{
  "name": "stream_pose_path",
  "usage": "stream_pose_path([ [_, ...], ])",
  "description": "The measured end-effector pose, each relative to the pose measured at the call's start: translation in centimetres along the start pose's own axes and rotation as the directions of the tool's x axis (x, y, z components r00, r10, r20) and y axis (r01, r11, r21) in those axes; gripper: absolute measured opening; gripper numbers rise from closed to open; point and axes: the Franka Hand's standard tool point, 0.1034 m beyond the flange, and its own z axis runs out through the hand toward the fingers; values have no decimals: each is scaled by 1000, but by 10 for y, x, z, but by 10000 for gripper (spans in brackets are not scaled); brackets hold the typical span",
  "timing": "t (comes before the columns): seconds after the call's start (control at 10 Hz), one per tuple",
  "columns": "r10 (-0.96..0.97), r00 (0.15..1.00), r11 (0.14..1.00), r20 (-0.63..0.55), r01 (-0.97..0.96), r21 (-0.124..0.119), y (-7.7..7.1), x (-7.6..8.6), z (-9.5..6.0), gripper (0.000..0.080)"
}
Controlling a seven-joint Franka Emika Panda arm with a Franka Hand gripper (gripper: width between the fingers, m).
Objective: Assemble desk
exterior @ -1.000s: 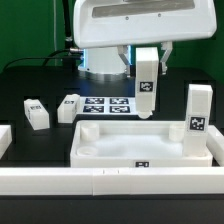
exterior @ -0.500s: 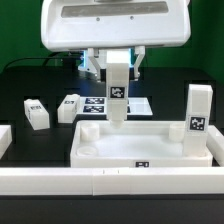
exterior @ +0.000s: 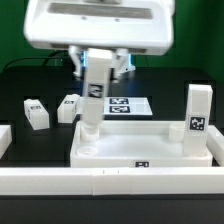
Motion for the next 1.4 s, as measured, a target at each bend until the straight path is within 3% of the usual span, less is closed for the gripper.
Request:
stream_pose_path([
  [0.4,18,1000,1000,6,-18,11,2,-2,2,286],
  [0.6,43,998,998,55,-45,37,10,-5,5,286],
  [0.9,64,996,995,56,-68,74,0,-4,6,286],
  [1.4,68,996,994,59,-73,81,-6,-6,12,286],
])
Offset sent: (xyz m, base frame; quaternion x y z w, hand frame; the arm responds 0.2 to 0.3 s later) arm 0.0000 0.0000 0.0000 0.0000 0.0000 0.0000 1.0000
